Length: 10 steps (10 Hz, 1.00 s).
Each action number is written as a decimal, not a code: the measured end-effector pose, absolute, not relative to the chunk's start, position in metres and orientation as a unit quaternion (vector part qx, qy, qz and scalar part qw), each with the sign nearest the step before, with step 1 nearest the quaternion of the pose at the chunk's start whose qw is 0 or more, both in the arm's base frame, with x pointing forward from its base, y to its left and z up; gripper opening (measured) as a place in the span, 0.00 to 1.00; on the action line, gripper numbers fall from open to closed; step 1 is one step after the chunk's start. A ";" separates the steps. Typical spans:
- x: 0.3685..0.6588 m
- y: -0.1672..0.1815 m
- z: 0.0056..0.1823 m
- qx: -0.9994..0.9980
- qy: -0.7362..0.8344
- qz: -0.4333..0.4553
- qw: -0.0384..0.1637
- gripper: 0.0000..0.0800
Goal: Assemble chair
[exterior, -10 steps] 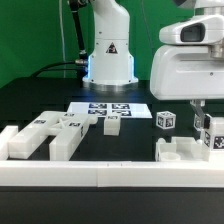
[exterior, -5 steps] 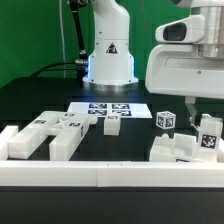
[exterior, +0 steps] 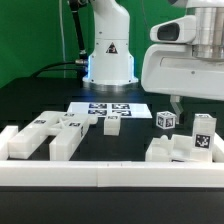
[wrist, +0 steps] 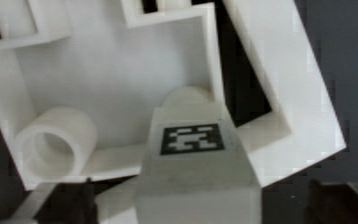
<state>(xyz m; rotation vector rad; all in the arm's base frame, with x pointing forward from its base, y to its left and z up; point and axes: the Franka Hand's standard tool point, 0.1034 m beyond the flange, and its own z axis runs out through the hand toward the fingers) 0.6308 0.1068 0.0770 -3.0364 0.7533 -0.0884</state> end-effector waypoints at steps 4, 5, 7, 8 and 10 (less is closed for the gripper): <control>0.617 0.101 0.100 -0.984 0.178 -0.030 0.007 0.81; 0.609 0.090 0.107 -0.986 0.165 -0.029 0.006 0.81; 0.602 0.080 0.111 -0.985 0.172 -0.027 0.004 0.81; 0.602 0.081 0.110 -0.985 0.172 -0.027 0.004 0.81; 0.602 0.081 0.110 -0.985 0.172 -0.027 0.004 0.81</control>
Offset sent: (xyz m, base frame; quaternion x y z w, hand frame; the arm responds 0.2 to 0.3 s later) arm -0.0312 -0.0200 0.0241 -0.0099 0.0000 -0.0972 0.9952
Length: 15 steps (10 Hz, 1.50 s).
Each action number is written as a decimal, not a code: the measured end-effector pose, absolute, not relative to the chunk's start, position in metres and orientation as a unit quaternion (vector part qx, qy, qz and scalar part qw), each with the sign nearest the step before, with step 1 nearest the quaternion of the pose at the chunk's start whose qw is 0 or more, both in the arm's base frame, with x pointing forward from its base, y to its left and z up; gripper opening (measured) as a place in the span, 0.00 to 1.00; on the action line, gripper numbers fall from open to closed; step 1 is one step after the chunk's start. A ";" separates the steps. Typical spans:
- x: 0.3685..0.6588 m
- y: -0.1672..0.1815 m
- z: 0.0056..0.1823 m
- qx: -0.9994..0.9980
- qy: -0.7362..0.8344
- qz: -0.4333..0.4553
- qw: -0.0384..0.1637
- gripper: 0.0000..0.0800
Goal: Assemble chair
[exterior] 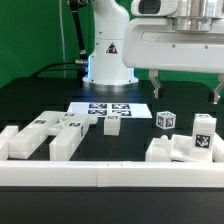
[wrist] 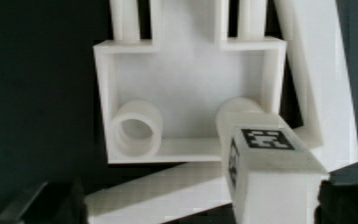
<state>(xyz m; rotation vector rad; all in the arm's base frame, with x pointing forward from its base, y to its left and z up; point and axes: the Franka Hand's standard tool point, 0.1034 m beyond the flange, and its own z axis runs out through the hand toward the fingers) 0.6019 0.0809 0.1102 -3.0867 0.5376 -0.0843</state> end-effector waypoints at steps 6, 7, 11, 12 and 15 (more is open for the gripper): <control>0.546 0.026 0.090 -0.996 0.084 -0.026 -0.004 0.81; 0.541 0.011 0.086 -0.998 0.064 -0.022 -0.005 0.81; 0.541 0.007 0.085 -0.999 0.049 -0.022 -0.001 0.81; 0.540 0.005 0.084 -0.999 0.048 -0.021 -0.001 0.81; 0.513 -0.026 0.068 -0.999 0.033 -0.007 -0.006 0.81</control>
Offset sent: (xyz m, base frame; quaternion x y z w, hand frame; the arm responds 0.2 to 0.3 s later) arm -0.0663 -0.0467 -0.0130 0.0062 0.0144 -0.1260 0.9919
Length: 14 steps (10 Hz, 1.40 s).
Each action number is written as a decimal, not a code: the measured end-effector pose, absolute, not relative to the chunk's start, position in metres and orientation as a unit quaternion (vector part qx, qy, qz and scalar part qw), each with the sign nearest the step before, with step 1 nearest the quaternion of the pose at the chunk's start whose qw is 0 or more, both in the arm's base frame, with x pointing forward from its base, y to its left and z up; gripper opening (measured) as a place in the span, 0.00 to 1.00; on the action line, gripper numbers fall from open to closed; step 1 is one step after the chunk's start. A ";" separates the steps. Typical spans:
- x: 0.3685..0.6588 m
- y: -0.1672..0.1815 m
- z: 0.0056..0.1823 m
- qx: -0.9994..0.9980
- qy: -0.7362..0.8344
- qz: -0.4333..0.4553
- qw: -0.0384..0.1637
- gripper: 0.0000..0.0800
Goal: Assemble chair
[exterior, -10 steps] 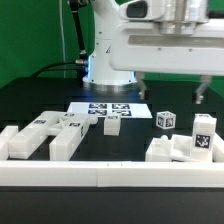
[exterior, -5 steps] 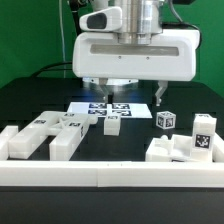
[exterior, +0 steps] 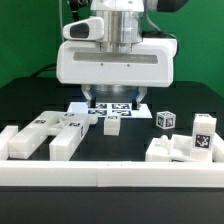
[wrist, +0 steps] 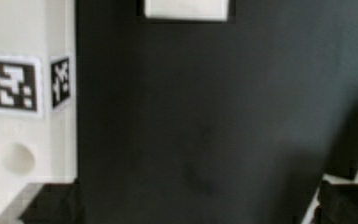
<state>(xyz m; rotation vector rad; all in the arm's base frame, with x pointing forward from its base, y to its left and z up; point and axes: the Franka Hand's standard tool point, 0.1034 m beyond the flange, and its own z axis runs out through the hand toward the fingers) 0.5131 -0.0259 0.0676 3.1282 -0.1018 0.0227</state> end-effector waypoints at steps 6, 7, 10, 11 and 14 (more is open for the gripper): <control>0.498 -0.030 0.062 0.997 -0.045 -0.058 -0.002 0.81; 0.494 -0.033 0.059 0.993 -0.058 -0.099 -0.003 0.81; 0.481 -0.032 0.054 0.977 -0.063 -0.204 -0.010 0.81; 0.481 -0.032 0.053 0.972 -0.062 -0.226 -0.011 0.81; 0.475 -0.030 0.048 0.949 -0.056 -0.310 -0.015 0.81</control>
Offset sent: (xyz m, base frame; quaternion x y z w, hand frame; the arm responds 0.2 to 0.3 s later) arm 0.0000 0.0000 0.0000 0.0000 -0.0650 0.0000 0.9979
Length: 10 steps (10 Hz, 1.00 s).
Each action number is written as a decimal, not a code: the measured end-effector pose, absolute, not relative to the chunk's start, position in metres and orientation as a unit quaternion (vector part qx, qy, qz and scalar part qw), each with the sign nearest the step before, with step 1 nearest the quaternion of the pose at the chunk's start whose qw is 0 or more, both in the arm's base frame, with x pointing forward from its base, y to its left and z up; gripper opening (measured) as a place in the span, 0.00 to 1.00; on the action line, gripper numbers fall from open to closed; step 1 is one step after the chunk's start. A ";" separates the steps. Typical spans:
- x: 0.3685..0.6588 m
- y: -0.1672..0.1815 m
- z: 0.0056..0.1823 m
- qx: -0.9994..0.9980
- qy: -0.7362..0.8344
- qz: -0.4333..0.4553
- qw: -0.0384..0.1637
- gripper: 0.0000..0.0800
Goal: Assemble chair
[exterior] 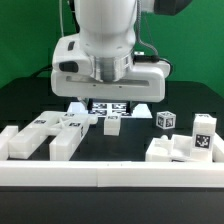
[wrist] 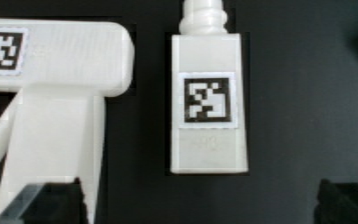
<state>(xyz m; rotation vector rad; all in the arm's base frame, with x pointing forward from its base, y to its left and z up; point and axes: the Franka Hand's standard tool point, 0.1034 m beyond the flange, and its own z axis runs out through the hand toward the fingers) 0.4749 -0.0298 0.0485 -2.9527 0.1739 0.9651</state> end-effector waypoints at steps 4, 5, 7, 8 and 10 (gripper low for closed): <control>0.466 -0.023 0.037 -0.908 0.045 0.416 0.016 0.81; 0.469 -0.021 0.034 -0.912 0.041 0.409 0.015 0.81; 0.467 -0.021 0.033 -0.911 0.041 0.410 0.015 0.81; 0.467 -0.021 0.031 -0.911 0.041 0.411 0.015 0.81; 0.464 -0.021 0.026 -0.912 0.039 0.408 0.015 0.81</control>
Offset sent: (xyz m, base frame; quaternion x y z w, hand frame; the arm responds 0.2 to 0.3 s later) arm 0.0004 0.0146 -0.0043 -0.0038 -0.1823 -0.0516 0.9819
